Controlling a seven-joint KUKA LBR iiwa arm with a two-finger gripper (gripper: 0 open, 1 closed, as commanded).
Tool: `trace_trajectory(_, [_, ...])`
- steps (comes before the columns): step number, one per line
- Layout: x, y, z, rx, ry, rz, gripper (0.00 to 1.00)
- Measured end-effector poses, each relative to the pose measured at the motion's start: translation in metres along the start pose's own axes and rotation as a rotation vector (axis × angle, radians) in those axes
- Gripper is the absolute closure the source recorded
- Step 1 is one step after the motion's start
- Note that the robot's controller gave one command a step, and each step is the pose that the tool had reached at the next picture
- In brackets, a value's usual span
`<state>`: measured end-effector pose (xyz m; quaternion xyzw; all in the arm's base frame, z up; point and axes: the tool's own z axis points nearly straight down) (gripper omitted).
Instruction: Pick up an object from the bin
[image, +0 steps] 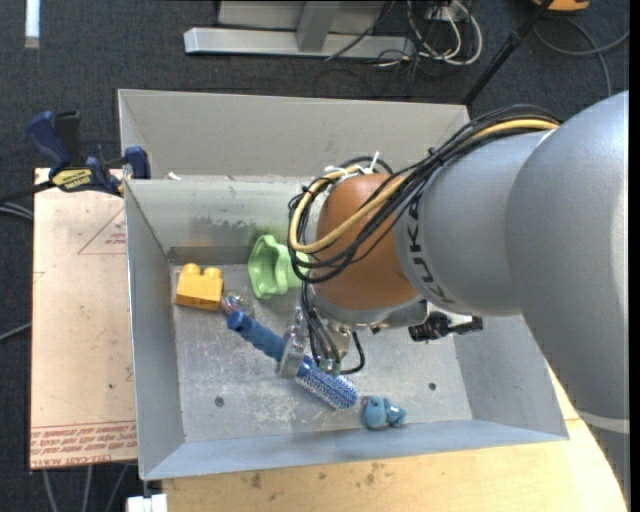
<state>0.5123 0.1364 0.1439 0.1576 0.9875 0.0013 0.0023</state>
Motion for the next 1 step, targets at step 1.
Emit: trace_trajectory(1, [-0.0006, 0.0005, -0.0267, 0.001, 0.002, -0.001, 1.00])
